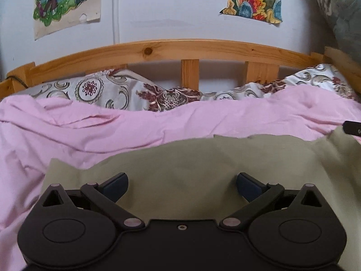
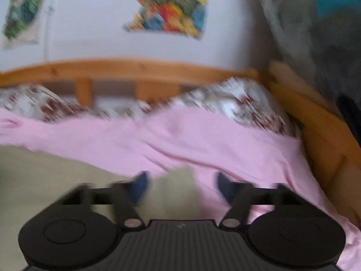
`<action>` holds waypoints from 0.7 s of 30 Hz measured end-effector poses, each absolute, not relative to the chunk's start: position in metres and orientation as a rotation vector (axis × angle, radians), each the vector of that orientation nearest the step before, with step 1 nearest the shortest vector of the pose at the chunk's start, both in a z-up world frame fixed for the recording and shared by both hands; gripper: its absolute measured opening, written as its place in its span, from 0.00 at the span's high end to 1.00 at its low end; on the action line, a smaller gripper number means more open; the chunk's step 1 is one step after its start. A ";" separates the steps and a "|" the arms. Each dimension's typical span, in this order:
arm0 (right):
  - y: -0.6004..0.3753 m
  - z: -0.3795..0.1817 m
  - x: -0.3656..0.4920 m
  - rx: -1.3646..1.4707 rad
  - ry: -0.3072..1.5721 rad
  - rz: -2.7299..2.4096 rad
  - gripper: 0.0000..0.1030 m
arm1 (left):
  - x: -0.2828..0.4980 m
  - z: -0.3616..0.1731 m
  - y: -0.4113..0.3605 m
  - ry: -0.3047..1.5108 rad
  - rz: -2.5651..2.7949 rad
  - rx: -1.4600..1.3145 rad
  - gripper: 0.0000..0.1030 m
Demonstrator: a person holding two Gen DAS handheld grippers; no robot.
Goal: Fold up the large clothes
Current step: 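Lay the hem down over the jacket and open both grippers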
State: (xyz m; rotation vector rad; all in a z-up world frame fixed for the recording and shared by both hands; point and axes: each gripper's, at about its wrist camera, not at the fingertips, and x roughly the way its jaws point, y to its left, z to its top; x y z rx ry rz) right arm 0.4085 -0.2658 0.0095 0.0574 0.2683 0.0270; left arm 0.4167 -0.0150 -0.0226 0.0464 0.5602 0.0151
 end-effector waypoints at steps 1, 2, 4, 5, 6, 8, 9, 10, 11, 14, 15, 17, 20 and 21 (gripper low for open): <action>-0.254 0.010 0.401 0.050 0.239 0.063 0.14 | 0.422 -0.025 -0.016 0.565 0.038 0.050 0.01; -0.240 0.010 0.399 0.040 0.222 0.109 0.14 | 0.427 -0.029 -0.015 0.561 0.053 0.044 0.01; -0.207 0.005 0.406 0.017 0.210 0.203 0.13 | 0.434 -0.036 -0.012 0.535 0.079 0.024 0.01; -0.192 0.000 0.411 -0.002 0.202 0.225 0.13 | 0.438 -0.041 -0.010 0.530 0.101 0.019 0.01; -0.180 -0.006 0.419 -0.029 0.184 0.226 0.12 | 0.442 -0.046 -0.008 0.536 0.122 0.011 0.01; -0.156 -0.024 0.435 -0.151 0.137 0.180 0.10 | 0.450 -0.055 0.001 0.545 0.143 -0.025 0.01; -0.148 -0.032 0.443 -0.201 0.123 0.152 0.09 | 0.454 -0.061 0.006 0.541 0.154 -0.048 0.01; -0.144 -0.039 0.444 -0.215 0.110 0.140 0.06 | 0.458 -0.068 0.011 0.540 0.169 -0.069 0.01; -0.143 -0.043 0.450 -0.215 0.100 0.130 0.04 | 0.462 -0.075 0.015 0.542 0.179 -0.091 0.01; -0.142 -0.051 0.468 -0.189 0.120 0.110 0.00 | 0.473 -0.084 0.015 0.544 0.207 -0.096 0.01; -0.142 -0.054 0.477 -0.178 0.145 0.117 0.00 | 0.476 -0.086 0.012 0.541 0.214 -0.079 0.01; -0.149 -0.055 0.495 -0.137 0.185 0.148 0.01 | 0.476 -0.088 0.014 0.537 0.208 -0.089 0.01; -0.151 -0.060 0.495 -0.126 0.170 0.147 0.00 | 0.477 -0.090 0.016 0.534 0.203 -0.099 0.01; -0.150 -0.061 0.494 -0.132 0.166 0.142 0.00 | 0.477 -0.090 0.016 0.535 0.203 -0.097 0.01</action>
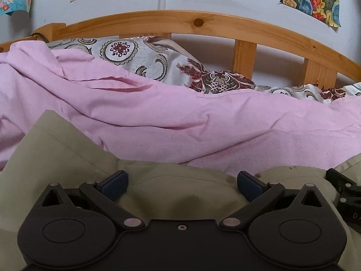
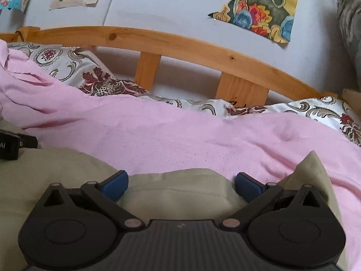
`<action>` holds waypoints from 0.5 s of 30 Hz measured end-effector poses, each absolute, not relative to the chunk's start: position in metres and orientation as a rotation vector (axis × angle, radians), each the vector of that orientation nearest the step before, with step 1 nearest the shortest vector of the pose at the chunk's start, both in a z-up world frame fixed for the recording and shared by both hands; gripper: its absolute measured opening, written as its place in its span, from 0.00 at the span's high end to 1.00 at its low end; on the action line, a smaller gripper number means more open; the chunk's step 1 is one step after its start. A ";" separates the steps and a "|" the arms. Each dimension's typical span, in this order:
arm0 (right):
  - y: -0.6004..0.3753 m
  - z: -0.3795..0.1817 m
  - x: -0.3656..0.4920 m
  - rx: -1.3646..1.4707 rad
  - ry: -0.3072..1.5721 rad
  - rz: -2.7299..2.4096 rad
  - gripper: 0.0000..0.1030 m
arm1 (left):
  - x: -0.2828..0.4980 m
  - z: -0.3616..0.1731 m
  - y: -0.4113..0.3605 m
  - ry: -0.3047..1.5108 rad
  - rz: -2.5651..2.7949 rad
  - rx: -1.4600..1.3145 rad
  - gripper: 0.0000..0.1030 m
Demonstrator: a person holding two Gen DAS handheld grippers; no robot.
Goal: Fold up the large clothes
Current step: 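Lay the hem down over the jacket and open both grippers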
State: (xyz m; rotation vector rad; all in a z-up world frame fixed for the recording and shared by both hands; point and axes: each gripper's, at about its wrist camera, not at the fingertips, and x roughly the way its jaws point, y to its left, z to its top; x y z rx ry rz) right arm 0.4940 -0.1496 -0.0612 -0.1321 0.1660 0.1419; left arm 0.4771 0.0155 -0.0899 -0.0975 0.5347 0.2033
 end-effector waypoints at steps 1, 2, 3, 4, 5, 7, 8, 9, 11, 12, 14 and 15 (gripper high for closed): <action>-0.148 -0.062 0.494 -0.138 0.164 0.138 0.00 | 0.476 -0.089 0.016 0.534 0.203 -0.099 0.01; -0.148 -0.062 0.494 -0.141 0.164 0.137 0.00 | 0.476 -0.089 0.016 0.532 0.200 -0.102 0.01; -0.148 -0.061 0.494 -0.140 0.165 0.137 0.00 | 0.474 -0.087 0.017 0.530 0.197 -0.109 0.01; -0.148 -0.061 0.495 -0.138 0.166 0.140 0.00 | 0.473 -0.084 0.018 0.530 0.196 -0.117 0.01; -0.150 -0.060 0.495 -0.128 0.172 0.150 0.00 | 0.470 -0.078 0.019 0.532 0.204 -0.123 0.01; -0.159 -0.051 0.495 -0.100 0.210 0.183 0.00 | 0.459 -0.063 0.019 0.527 0.269 -0.127 0.02; -0.161 -0.044 0.492 -0.099 0.239 0.170 0.01 | 0.451 -0.055 0.019 0.514 0.289 -0.132 0.01; -0.163 -0.035 0.481 -0.098 0.245 0.141 0.01 | 0.441 -0.048 0.018 0.500 0.292 -0.142 0.01; -0.166 -0.020 0.450 -0.085 0.225 0.122 0.00 | 0.425 -0.038 0.014 0.487 0.257 -0.148 0.01; -0.166 -0.015 0.436 -0.077 0.226 0.128 0.00 | 0.418 -0.036 0.011 0.493 0.243 -0.135 0.01; -0.160 -0.013 0.408 -0.065 0.232 0.155 0.00 | 0.407 -0.039 0.002 0.490 0.248 -0.091 0.01; -0.156 -0.015 0.398 -0.068 0.221 0.160 0.00 | 0.403 -0.043 -0.002 0.480 0.262 -0.064 0.01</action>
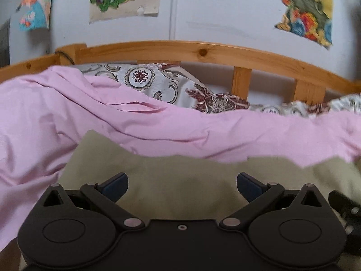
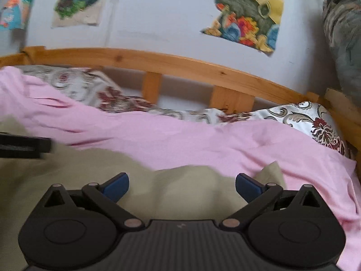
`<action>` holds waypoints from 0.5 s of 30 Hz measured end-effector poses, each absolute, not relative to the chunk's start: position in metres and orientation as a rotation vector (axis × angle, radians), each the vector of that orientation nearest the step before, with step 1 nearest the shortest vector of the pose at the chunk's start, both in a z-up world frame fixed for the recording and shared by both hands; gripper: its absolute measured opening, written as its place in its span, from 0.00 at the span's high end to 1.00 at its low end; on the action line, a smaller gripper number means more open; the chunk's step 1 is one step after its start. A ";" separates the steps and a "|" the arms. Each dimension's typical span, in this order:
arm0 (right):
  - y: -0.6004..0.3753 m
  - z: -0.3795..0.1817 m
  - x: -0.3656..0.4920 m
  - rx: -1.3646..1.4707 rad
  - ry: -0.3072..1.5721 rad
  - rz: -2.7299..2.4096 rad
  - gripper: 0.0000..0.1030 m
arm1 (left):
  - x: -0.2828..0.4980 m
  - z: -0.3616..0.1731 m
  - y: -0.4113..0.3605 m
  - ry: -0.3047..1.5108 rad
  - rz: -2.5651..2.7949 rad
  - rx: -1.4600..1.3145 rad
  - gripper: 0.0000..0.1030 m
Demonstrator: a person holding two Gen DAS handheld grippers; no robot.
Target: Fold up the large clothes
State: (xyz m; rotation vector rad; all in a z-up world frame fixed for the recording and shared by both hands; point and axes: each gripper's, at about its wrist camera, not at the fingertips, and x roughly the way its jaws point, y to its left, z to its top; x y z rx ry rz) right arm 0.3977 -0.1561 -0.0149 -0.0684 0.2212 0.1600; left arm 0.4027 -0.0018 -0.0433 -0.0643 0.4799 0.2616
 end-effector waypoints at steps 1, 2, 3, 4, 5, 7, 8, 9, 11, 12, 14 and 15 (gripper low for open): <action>-0.150 -0.020 0.389 -0.082 0.207 0.153 0.00 | 0.400 -0.049 -0.004 0.468 0.280 -0.040 0.01; -0.143 -0.028 0.383 -0.102 0.196 0.145 0.00 | 0.399 -0.056 -0.005 0.473 0.300 -0.028 0.01; -0.135 -0.039 0.379 -0.135 0.189 0.138 0.00 | 0.400 -0.062 -0.004 0.486 0.313 -0.034 0.01; -0.128 -0.049 0.378 -0.160 0.184 0.125 0.00 | 0.401 -0.067 -0.001 0.490 0.316 -0.057 0.01; -0.124 -0.058 0.377 -0.168 0.173 0.113 0.00 | 0.400 -0.070 0.003 0.488 0.319 -0.084 0.01; -0.121 -0.072 0.377 -0.157 0.141 0.076 0.00 | 0.401 -0.074 0.008 0.487 0.328 -0.114 0.01; -0.117 -0.075 0.380 -0.172 0.146 0.060 0.00 | 0.402 -0.076 0.009 0.490 0.327 -0.119 0.01; -0.112 -0.075 0.382 -0.197 0.154 0.051 0.00 | 0.402 -0.077 0.009 0.491 0.325 -0.122 0.01; -0.104 -0.080 0.384 -0.238 0.159 0.037 0.00 | 0.404 -0.080 0.010 0.496 0.323 -0.127 0.01; -0.101 -0.082 0.387 -0.257 0.167 0.034 0.00 | 0.406 -0.081 0.011 0.502 0.322 -0.131 0.01; -0.097 -0.086 0.392 -0.278 0.183 0.035 0.00 | 0.407 -0.083 0.012 0.508 0.317 -0.137 0.01; -0.096 -0.086 0.393 -0.283 0.186 0.034 0.00 | 0.406 -0.082 0.013 0.507 0.315 -0.141 0.01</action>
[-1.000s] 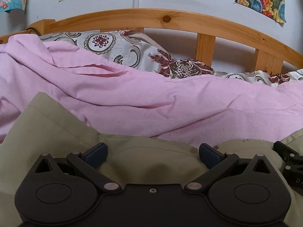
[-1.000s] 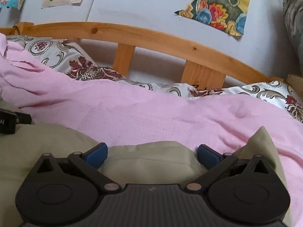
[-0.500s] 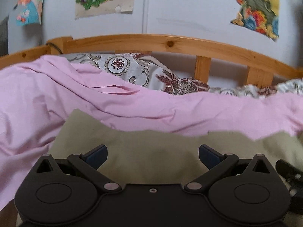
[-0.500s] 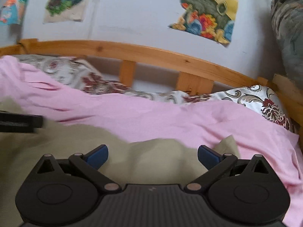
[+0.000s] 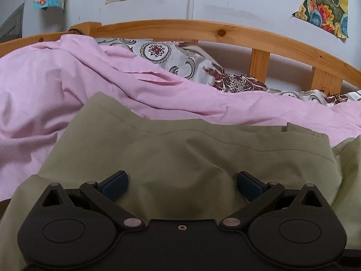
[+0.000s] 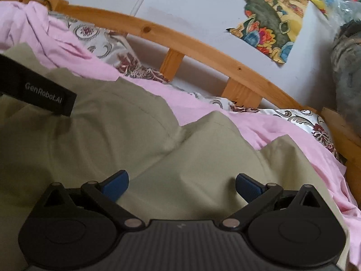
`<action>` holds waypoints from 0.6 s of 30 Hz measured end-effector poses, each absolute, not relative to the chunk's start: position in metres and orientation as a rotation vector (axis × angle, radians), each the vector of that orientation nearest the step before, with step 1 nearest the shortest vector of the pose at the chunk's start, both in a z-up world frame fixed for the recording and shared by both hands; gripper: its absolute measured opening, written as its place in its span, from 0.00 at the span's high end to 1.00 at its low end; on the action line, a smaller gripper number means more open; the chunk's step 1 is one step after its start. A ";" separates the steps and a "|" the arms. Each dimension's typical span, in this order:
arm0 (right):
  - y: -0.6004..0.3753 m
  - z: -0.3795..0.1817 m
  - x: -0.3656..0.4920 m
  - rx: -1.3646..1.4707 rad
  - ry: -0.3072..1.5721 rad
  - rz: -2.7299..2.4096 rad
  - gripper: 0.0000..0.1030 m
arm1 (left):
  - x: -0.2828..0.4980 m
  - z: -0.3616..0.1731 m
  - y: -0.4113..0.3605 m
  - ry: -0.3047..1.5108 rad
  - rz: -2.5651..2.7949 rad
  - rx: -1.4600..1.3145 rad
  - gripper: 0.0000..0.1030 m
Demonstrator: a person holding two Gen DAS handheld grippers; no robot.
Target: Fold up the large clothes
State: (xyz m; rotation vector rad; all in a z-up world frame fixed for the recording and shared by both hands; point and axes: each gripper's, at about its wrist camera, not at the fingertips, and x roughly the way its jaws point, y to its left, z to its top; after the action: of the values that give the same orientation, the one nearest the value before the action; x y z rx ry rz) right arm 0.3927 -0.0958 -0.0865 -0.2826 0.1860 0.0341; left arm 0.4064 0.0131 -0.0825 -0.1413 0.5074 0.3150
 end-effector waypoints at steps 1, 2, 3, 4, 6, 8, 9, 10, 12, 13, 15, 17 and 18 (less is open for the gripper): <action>-0.096 -0.087 0.393 -0.283 0.187 0.034 0.00 | 0.405 -0.082 0.014 0.506 0.314 -0.145 0.01; -0.097 -0.087 0.393 -0.282 0.185 0.035 0.00 | 0.405 -0.080 0.015 0.510 0.314 -0.152 0.01; -0.098 -0.086 0.392 -0.276 0.183 0.038 0.00 | 0.403 -0.076 0.017 0.520 0.317 -0.159 0.01; -0.101 -0.085 0.391 -0.260 0.183 0.047 0.00 | 0.400 -0.069 0.020 0.533 0.325 -0.168 0.01; -0.114 -0.076 0.387 -0.196 0.199 0.076 0.00 | 0.386 -0.055 0.028 0.527 0.323 -0.203 0.01; -0.123 -0.065 0.369 -0.156 0.181 0.076 0.00 | 0.367 -0.044 0.036 0.497 0.298 -0.232 0.01; -0.124 -0.062 0.358 -0.148 0.164 0.080 0.00 | 0.361 -0.040 0.038 0.490 0.294 -0.228 0.01; -0.124 -0.060 0.349 -0.147 0.154 0.091 0.00 | 0.355 -0.038 0.039 0.489 0.299 -0.215 0.01; -0.118 -0.063 0.334 -0.170 0.148 0.122 0.00 | 0.347 -0.037 0.043 0.499 0.314 -0.200 0.01; -0.115 -0.068 0.329 -0.179 0.146 0.128 0.00 | 0.344 -0.037 0.045 0.504 0.318 -0.202 0.01; -0.112 -0.080 0.325 -0.156 0.142 0.115 0.00 | 0.341 -0.039 0.050 0.519 0.331 -0.215 0.01; -0.110 -0.090 0.329 -0.146 0.151 0.102 0.00 | 0.339 -0.041 0.056 0.527 0.342 -0.225 0.01; -0.107 -0.092 0.333 -0.155 0.169 0.094 0.00 | 0.338 -0.042 0.058 0.530 0.349 -0.225 0.01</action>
State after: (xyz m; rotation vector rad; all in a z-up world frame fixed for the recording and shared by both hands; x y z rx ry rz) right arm 0.3334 -0.1070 -0.0919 -0.1547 0.1687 0.0938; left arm 0.3384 0.0577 -0.0423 -0.2247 0.5298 0.3491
